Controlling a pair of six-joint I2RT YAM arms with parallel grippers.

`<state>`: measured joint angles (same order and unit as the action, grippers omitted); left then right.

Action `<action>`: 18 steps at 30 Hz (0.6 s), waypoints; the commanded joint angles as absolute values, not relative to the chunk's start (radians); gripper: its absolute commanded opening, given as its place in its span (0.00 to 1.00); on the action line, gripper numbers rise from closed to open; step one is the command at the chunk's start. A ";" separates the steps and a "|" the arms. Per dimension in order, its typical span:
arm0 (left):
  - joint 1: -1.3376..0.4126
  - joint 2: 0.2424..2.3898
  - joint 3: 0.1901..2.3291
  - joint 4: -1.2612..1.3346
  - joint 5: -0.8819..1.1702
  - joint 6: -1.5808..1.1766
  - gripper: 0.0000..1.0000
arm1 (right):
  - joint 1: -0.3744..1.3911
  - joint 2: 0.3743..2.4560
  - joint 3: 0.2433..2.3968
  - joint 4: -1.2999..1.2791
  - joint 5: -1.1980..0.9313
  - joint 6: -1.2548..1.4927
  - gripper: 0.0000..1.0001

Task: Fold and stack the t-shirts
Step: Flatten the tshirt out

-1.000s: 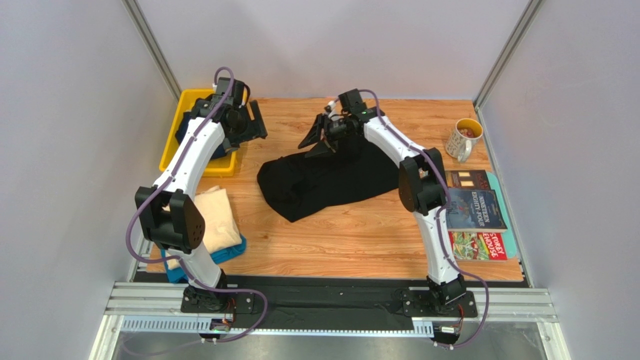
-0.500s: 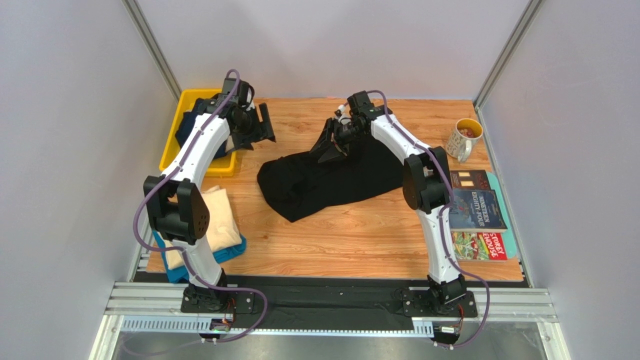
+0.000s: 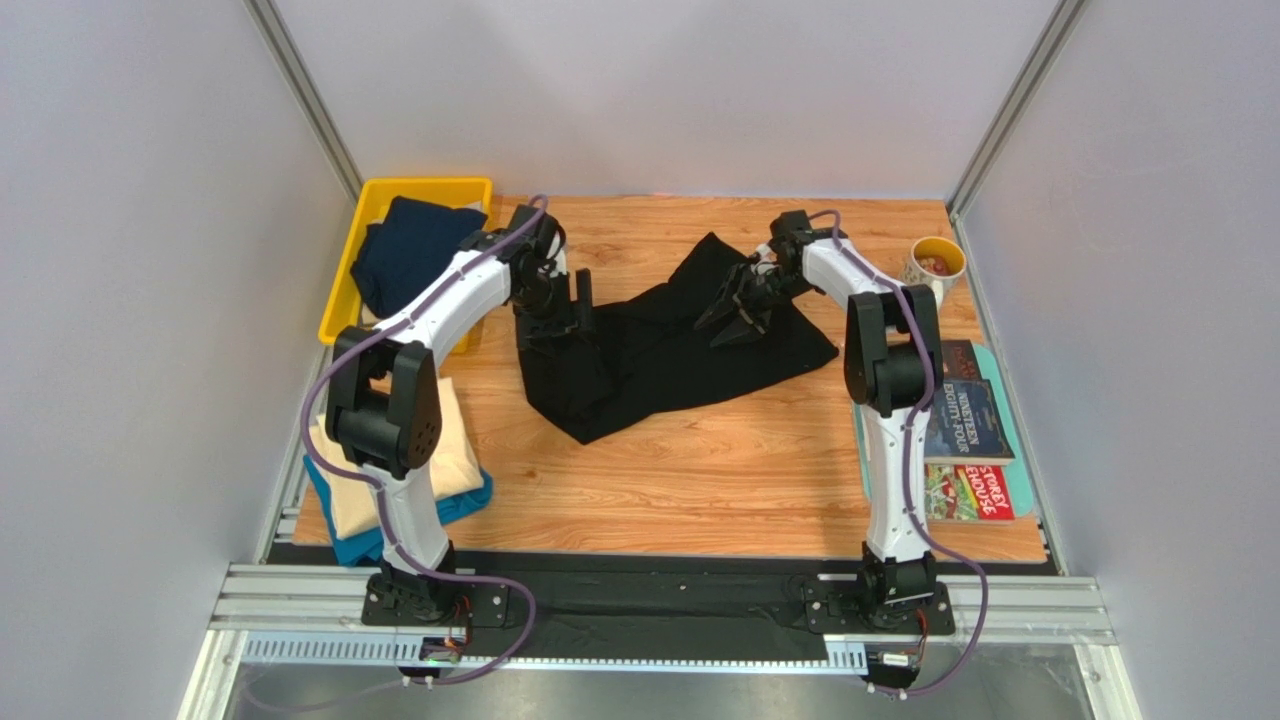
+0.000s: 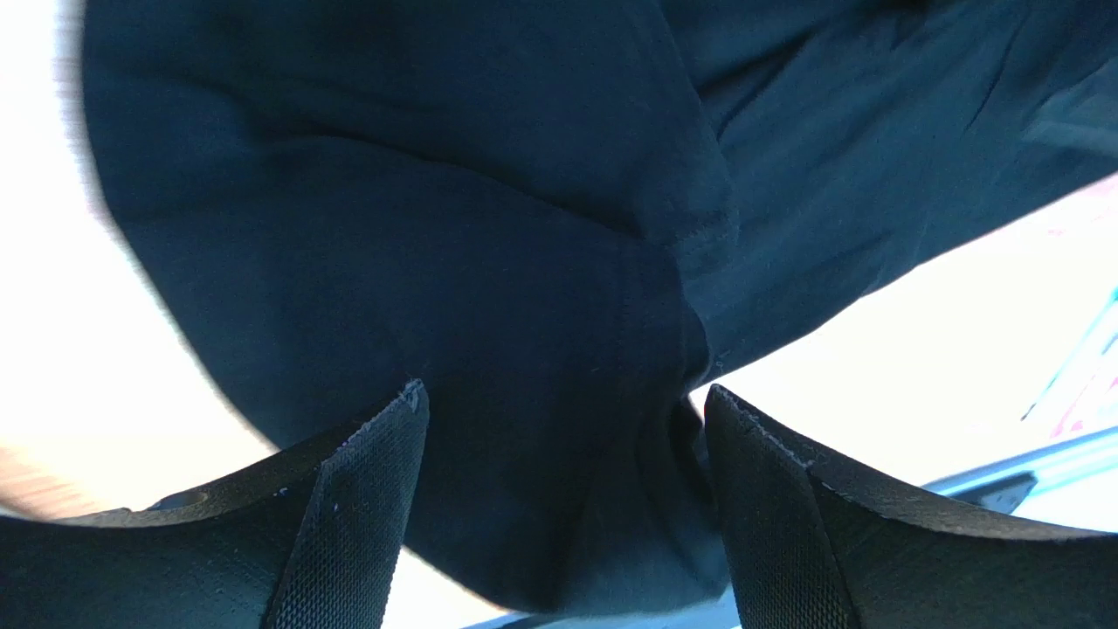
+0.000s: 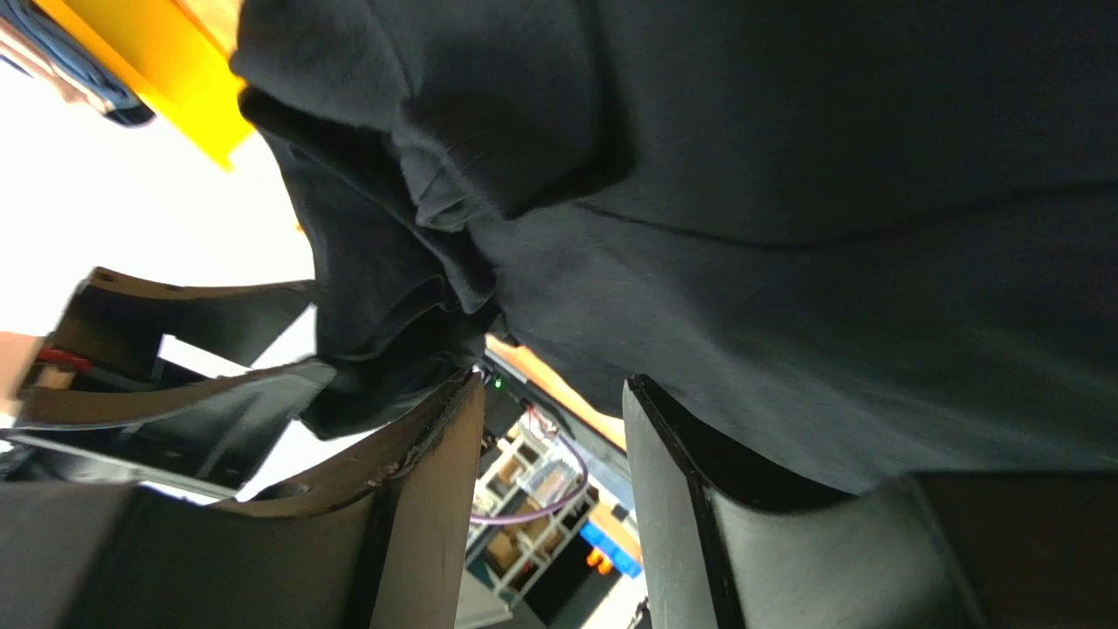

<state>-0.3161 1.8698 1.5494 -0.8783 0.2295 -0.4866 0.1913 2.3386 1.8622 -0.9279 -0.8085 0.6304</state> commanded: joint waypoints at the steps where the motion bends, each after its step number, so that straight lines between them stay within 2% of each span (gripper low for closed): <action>1: -0.334 1.916 1.551 -0.864 0.271 -0.468 0.82 | 0.189 2.275 1.890 -0.946 -0.792 0.588 0.49; 12: -0.342 1.979 1.503 -0.885 0.278 -0.463 0.78 | 0.193 2.287 1.845 -0.951 -0.788 0.555 0.49; 15: -0.344 1.986 1.502 -0.891 0.276 -0.462 0.42 | 0.193 2.292 1.853 -0.953 -0.792 0.557 0.48; 16: -0.344 1.988 1.506 -0.891 0.276 -0.462 0.19 | 0.193 2.292 1.858 -0.953 -0.790 0.555 0.48; 17: -0.344 1.988 1.517 -0.890 0.276 -0.462 0.08 | 0.193 2.292 1.861 -0.953 -0.790 0.555 0.48; 18: -0.344 1.987 1.526 -0.896 0.267 -0.460 0.00 | 0.193 2.292 1.865 -0.953 -0.790 0.557 0.47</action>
<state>-0.3397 1.9862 1.5040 -0.8845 0.2615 -0.4664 0.1951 2.3356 1.8488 -0.9478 -0.7921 0.5720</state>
